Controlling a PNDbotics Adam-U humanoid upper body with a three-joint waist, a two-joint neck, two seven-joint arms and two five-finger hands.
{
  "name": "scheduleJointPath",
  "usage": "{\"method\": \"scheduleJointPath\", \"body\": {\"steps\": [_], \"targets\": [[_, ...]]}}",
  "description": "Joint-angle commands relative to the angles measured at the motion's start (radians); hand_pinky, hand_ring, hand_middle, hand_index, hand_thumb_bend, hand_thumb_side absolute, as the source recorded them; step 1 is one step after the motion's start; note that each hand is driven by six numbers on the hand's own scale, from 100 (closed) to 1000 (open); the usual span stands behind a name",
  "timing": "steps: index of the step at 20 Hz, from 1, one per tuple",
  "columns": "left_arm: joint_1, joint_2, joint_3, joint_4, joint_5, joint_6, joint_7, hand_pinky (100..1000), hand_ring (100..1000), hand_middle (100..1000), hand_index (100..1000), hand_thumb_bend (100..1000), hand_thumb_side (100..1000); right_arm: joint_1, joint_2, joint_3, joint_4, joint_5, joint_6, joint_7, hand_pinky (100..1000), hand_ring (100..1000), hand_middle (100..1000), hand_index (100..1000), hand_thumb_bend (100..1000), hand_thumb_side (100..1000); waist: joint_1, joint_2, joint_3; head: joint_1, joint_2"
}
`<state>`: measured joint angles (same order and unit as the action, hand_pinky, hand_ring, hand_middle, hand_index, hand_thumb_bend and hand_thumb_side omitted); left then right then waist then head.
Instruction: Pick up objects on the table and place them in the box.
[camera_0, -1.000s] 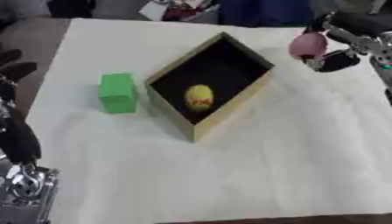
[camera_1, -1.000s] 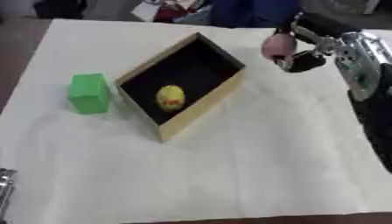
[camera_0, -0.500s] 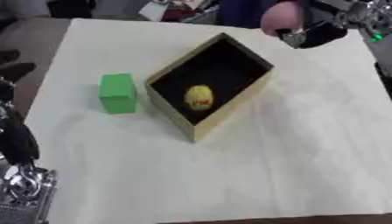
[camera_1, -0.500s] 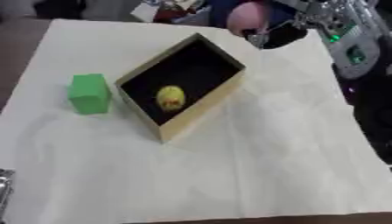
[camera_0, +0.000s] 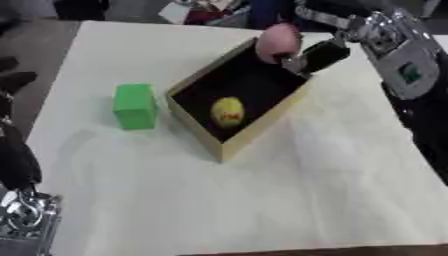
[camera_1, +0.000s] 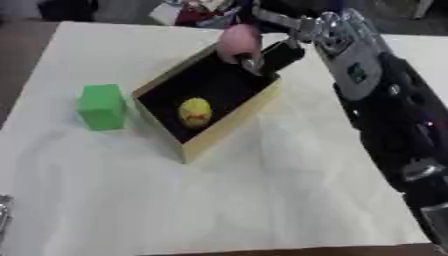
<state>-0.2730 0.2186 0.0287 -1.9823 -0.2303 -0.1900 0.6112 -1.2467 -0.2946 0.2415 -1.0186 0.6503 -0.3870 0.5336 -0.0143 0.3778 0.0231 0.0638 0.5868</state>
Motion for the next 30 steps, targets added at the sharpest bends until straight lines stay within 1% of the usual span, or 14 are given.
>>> {"method": "scheduleJointPath", "body": {"steps": [1, 3, 6, 7, 8, 9, 10, 11, 12, 13, 15, 20, 26, 30], "targets": [[-0.011, 0.004, -0.002, -0.018, 0.004, -0.001, -0.005, 746, 618, 650, 820, 220, 1000, -0.013, 0.010, 0.004, -0.008, 0.007, -0.003, 0.015, 837, 759, 561, 702, 100, 158, 0.003, -0.019, 0.003, -0.004, -0.013], [-0.012, 0.004, -0.002, -0.018, 0.004, -0.001, -0.005, 746, 618, 650, 820, 220, 1000, -0.010, 0.020, 0.008, -0.001, 0.016, -0.001, 0.019, 840, 764, 572, 713, 100, 171, 0.003, -0.018, 0.004, -0.005, -0.013], [-0.012, 0.004, -0.003, -0.018, 0.005, -0.001, -0.006, 746, 618, 650, 820, 220, 1000, -0.007, 0.037, 0.009, 0.023, 0.040, 0.002, 0.019, 859, 786, 611, 770, 100, 345, 0.004, -0.019, 0.005, -0.007, -0.014], [-0.012, 0.003, -0.003, -0.018, 0.005, -0.001, -0.006, 746, 618, 651, 820, 219, 1000, -0.007, 0.041, 0.009, 0.029, 0.049, -0.001, 0.020, 876, 808, 657, 831, 100, 455, 0.004, -0.019, 0.005, -0.008, -0.015], [-0.012, 0.003, -0.003, -0.018, 0.005, -0.001, -0.006, 746, 618, 651, 820, 219, 1000, -0.006, 0.044, 0.008, 0.033, 0.059, -0.006, 0.020, 878, 811, 663, 838, 100, 467, 0.004, -0.019, 0.006, -0.008, -0.015], [-0.012, 0.003, -0.003, -0.018, 0.005, -0.001, -0.007, 746, 618, 651, 821, 219, 1000, -0.006, 0.047, 0.006, 0.035, 0.067, -0.012, 0.019, 891, 825, 697, 876, 100, 535, 0.004, -0.019, 0.006, -0.008, -0.015], [-0.012, 0.003, -0.003, -0.018, 0.005, -0.001, -0.007, 746, 618, 651, 821, 219, 1000, -0.006, 0.049, 0.003, 0.037, 0.075, -0.018, 0.017, 897, 831, 708, 887, 100, 556, 0.004, -0.019, 0.005, -0.008, -0.016], [-0.012, 0.003, -0.003, -0.018, 0.005, -0.001, -0.007, 747, 618, 652, 821, 219, 1000, -0.007, 0.050, 0.001, 0.036, 0.083, -0.025, 0.014, 916, 855, 759, 924, 100, 649, 0.004, -0.019, 0.005, -0.008, -0.016], [-0.012, 0.003, -0.003, -0.018, 0.005, -0.001, -0.008, 747, 618, 652, 821, 219, 1000, -0.008, 0.051, 0.000, 0.036, 0.092, -0.032, 0.010, 924, 865, 778, 931, 100, 696, 0.004, -0.019, 0.004, -0.008, -0.016], [-0.011, 0.003, -0.003, -0.018, 0.005, 0.000, -0.008, 747, 618, 652, 821, 219, 1000, -0.009, 0.052, -0.001, 0.036, 0.099, -0.038, 0.007, 933, 876, 800, 941, 163, 743, 0.004, -0.019, 0.004, -0.008, -0.017], [-0.011, 0.003, -0.003, -0.018, 0.005, 0.001, -0.009, 747, 618, 653, 821, 219, 1000, -0.010, 0.052, -0.002, 0.035, 0.113, -0.050, -0.001, 942, 884, 815, 949, 233, 794, 0.003, -0.020, 0.003, -0.008, -0.018], [-0.011, 0.003, -0.003, -0.018, 0.005, 0.002, -0.010, 746, 618, 654, 821, 219, 1000, -0.009, 0.051, -0.008, 0.034, 0.131, -0.068, -0.013, 947, 889, 821, 953, 286, 826, 0.004, -0.021, 0.002, -0.008, -0.018], [-0.010, 0.003, -0.002, -0.018, 0.005, 0.003, -0.010, 746, 618, 655, 821, 219, 1000, -0.007, 0.048, -0.015, 0.030, 0.127, -0.070, -0.012, 950, 889, 819, 950, 269, 832, 0.005, -0.023, 0.000, -0.008, -0.019], [-0.009, 0.003, -0.002, -0.018, 0.005, 0.004, -0.011, 745, 618, 655, 820, 219, 1000, -0.004, 0.047, -0.020, 0.025, 0.119, -0.067, -0.010, 950, 883, 811, 946, 211, 816, 0.006, -0.025, -0.001, -0.008, -0.018]]}}
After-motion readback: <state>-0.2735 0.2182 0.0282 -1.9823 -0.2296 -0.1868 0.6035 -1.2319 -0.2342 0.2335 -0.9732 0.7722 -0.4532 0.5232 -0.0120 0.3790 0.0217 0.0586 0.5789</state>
